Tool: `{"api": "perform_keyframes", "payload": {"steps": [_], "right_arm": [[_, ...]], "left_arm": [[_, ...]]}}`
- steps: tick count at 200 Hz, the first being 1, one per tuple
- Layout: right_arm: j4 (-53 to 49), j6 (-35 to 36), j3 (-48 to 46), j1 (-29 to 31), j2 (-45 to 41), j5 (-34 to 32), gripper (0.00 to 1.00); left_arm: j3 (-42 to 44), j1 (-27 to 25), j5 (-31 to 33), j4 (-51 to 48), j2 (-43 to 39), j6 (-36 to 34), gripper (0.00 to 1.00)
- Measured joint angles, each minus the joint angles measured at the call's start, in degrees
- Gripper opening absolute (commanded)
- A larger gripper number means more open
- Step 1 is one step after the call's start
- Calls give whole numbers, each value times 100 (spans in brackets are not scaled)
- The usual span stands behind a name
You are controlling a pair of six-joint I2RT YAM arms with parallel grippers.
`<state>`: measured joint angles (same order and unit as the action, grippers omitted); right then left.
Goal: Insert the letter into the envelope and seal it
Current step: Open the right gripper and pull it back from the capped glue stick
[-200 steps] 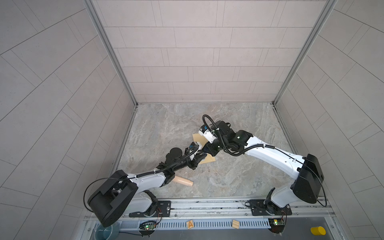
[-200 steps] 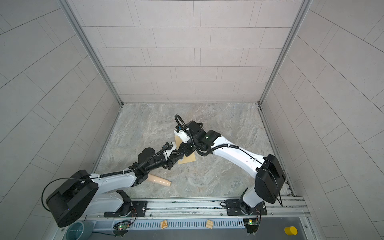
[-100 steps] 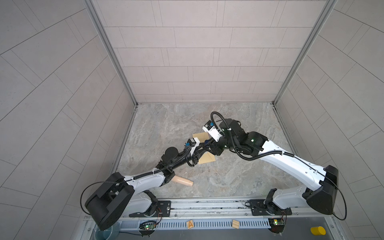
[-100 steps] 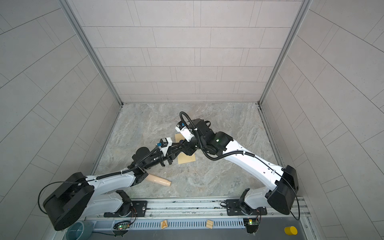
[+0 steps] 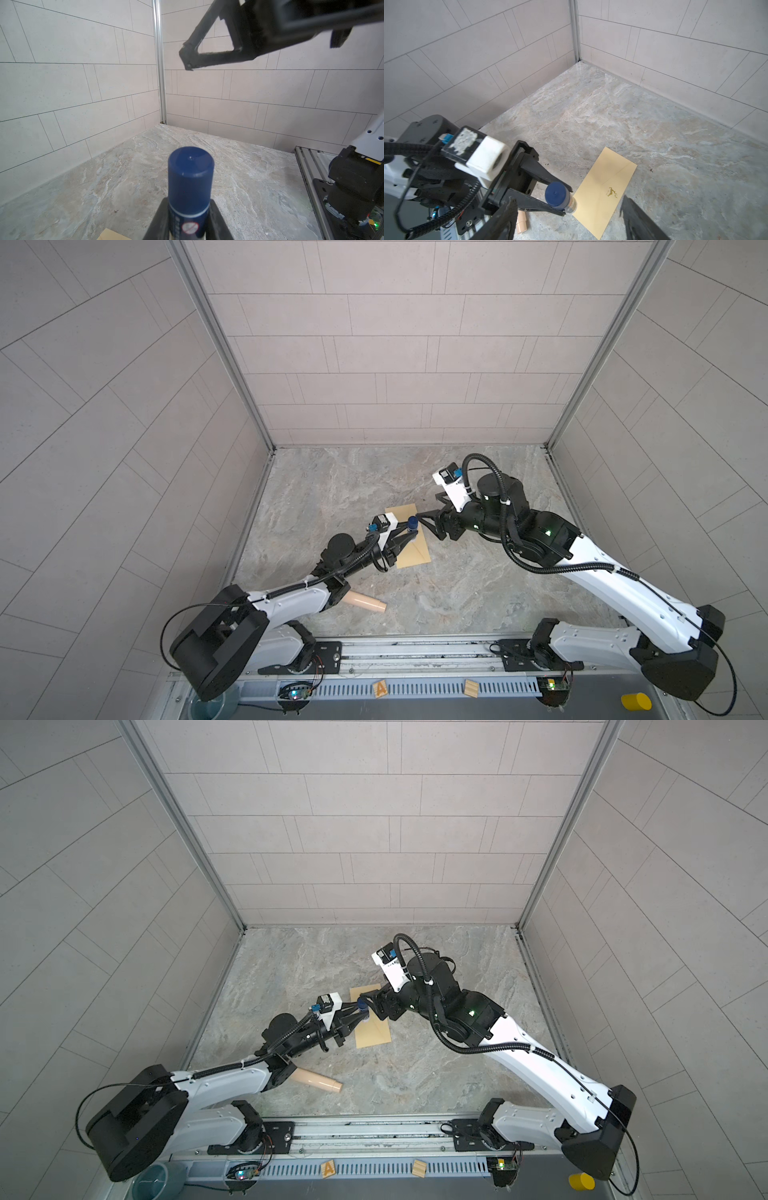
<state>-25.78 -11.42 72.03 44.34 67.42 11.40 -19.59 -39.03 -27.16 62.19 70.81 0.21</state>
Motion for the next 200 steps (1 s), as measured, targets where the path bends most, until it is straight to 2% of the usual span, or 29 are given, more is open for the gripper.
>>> {"api": "perform_keyframes", "payload": {"steps": [54, 200], "right_arm": [[-120, 90, 7, -4, 463, -238, 85], [-236, 361, 63, -4, 796, -518, 84]], "left_arm": [[-2, 0, -4, 7, 0, 0, 0], [0, 2, 13, -308, 20, 0, 0]]}}
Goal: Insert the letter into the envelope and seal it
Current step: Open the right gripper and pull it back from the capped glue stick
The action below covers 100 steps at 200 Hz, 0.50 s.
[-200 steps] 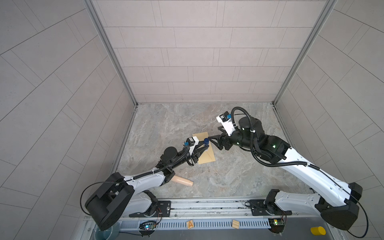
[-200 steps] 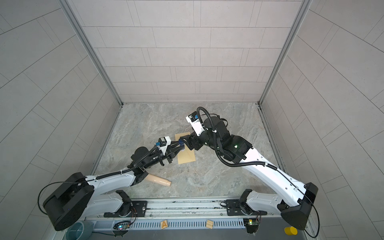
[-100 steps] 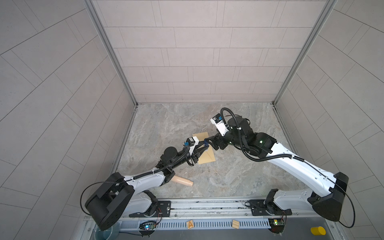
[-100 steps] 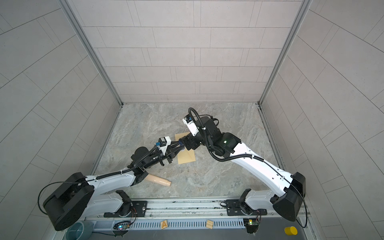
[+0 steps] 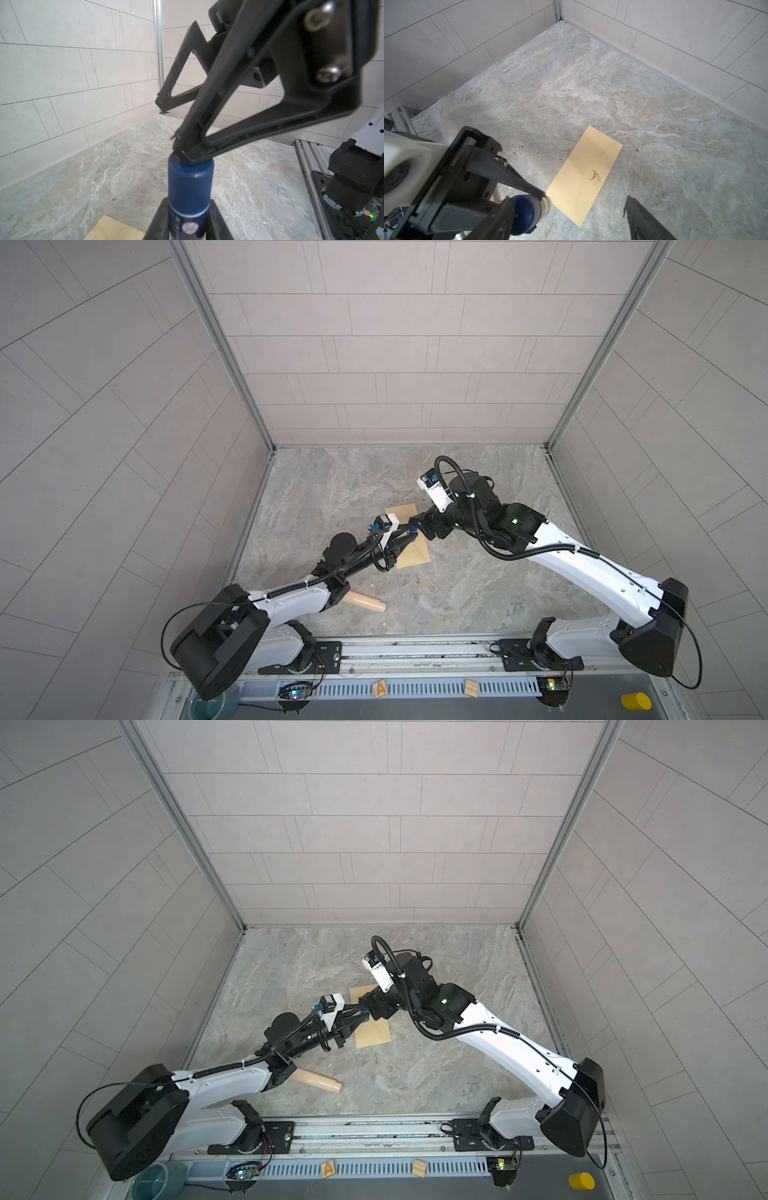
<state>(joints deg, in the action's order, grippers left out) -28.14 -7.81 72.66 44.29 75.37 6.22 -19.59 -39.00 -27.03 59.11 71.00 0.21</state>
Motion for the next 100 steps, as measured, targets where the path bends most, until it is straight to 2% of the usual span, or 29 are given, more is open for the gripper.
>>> {"api": "perform_keyframes", "payload": {"steps": [100], "right_arm": [[433, -33, -664, -20, 70, 0, 81]], "left_arm": [[2, 0, 20, -651, 144, 0, 0]]}}
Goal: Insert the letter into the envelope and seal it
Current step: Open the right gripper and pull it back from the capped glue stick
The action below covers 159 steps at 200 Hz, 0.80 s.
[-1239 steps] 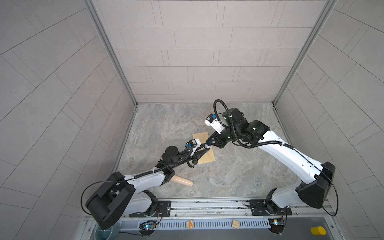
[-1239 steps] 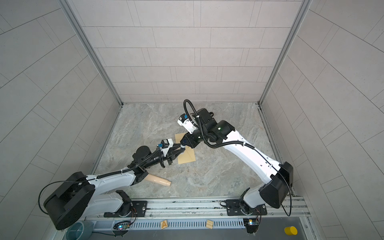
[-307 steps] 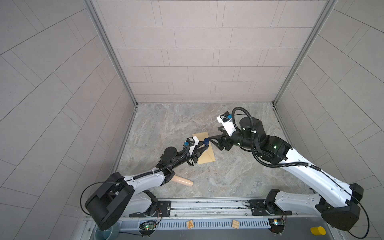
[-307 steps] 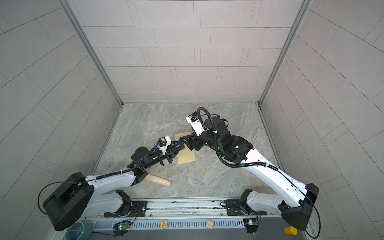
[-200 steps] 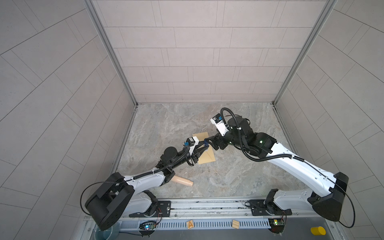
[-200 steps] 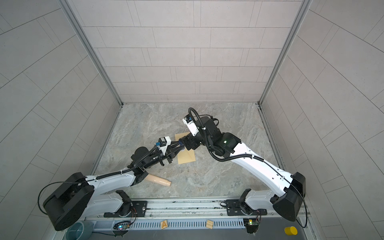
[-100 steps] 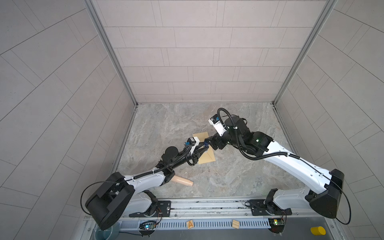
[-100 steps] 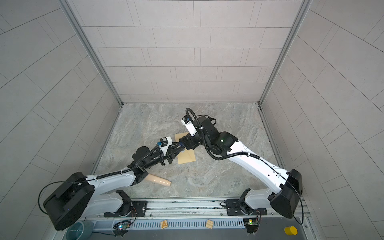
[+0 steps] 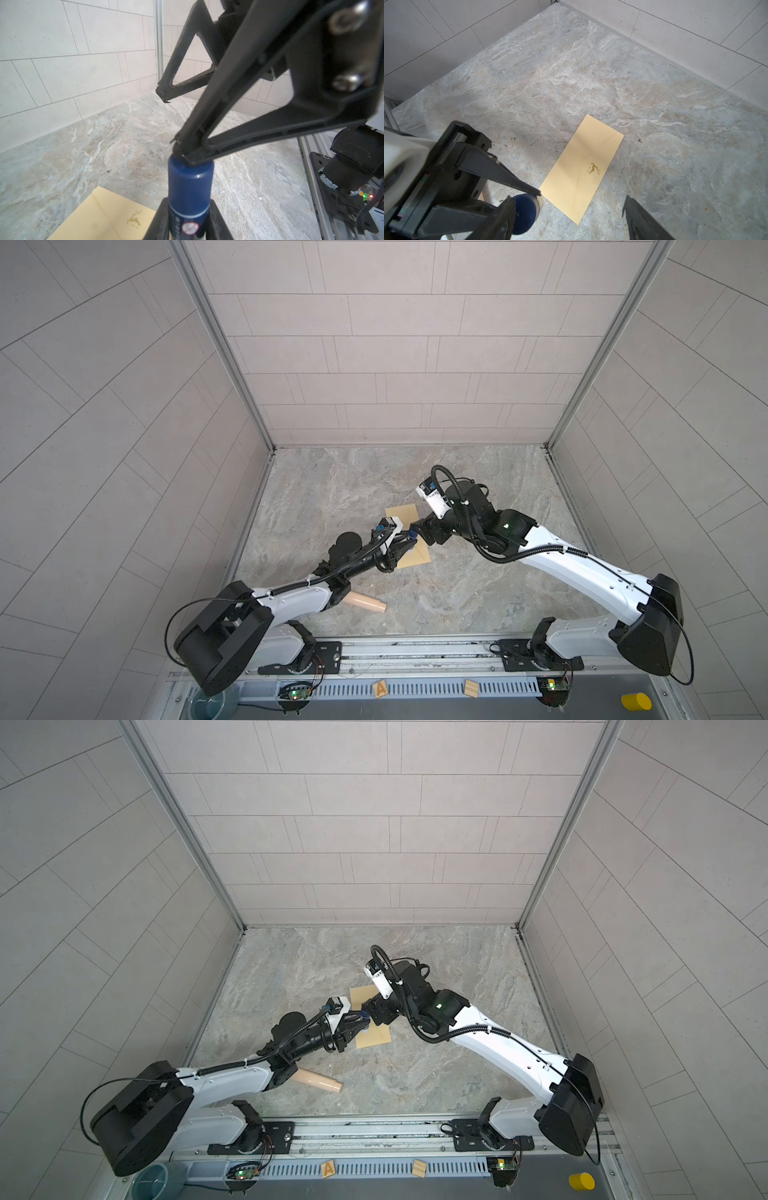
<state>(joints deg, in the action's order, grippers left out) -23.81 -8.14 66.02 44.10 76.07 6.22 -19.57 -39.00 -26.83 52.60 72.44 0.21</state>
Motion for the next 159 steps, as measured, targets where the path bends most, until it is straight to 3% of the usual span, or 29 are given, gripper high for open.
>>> {"api": "perform_keyframes", "payload": {"steps": [112, 159], "right_arm": [[-37, -105, 0, -28, -4, 186, 81], [52, 72, -308, -35, -1145, 35, 82]], "left_arm": [[9, -2, 164, -345, -157, 46, 0], [-868, -2, 719, -1478, -896, 197, 0]]}}
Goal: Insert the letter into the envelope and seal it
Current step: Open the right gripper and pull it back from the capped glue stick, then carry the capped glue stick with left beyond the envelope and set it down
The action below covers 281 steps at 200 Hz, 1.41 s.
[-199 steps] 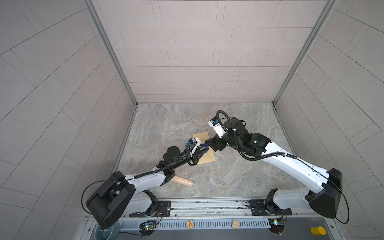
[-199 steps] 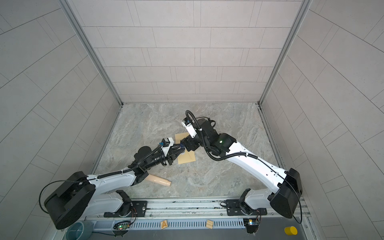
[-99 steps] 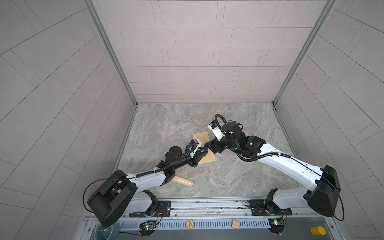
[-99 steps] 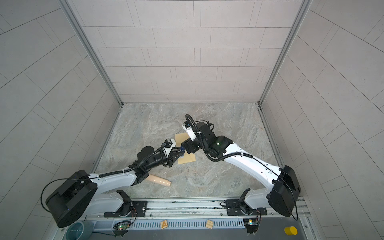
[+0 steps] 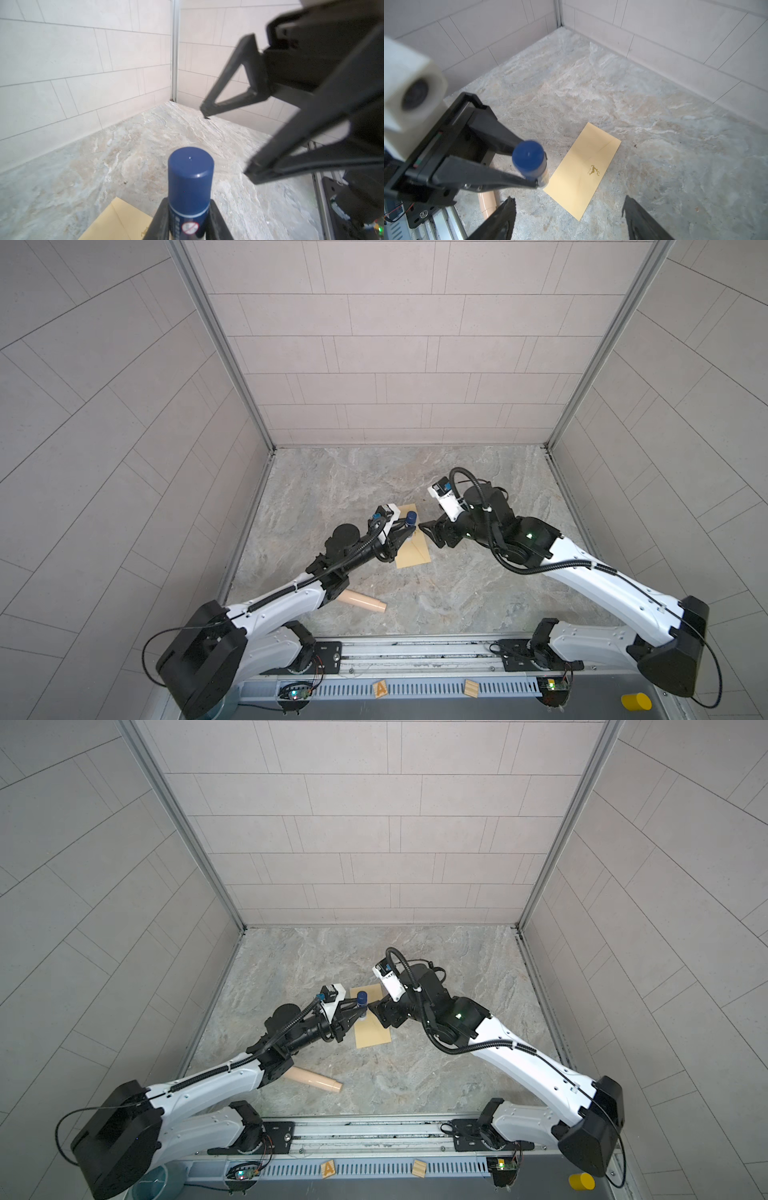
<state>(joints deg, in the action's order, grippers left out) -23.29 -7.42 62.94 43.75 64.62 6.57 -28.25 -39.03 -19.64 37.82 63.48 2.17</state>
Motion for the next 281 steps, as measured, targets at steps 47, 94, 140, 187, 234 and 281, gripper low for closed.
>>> {"api": "perform_keyframes", "payload": {"steps": [47, 94, 140, 187, 234, 281], "right_arm": [[680, 59, -743, -146, -1104, -216, 82], [988, 74, -1222, -216, -1259, -334, 85], [1132, 68, -1482, -251, -1436, -472, 96], [1237, -31, -1797, -321, -1853, -776, 99], [1237, -98, -1987, -481, -2273, -1130, 99], [1235, -236, -2085, -761, -2363, -1351, 99]], "left_arm": [[-1484, 4, 1281, -2498, -9, 651, 0], [-2142, 133, 2275, -4087, 706, 1257, 0], [-2752, 319, 2669, -4918, 1749, 1790, 0], [-3510, 402, 2741, -5237, 2712, 2267, 0], [-5014, 229, 2841, -5928, 3952, 2905, 0], [-6459, -129, 3005, -6706, 5145, 3324, 0]]}}
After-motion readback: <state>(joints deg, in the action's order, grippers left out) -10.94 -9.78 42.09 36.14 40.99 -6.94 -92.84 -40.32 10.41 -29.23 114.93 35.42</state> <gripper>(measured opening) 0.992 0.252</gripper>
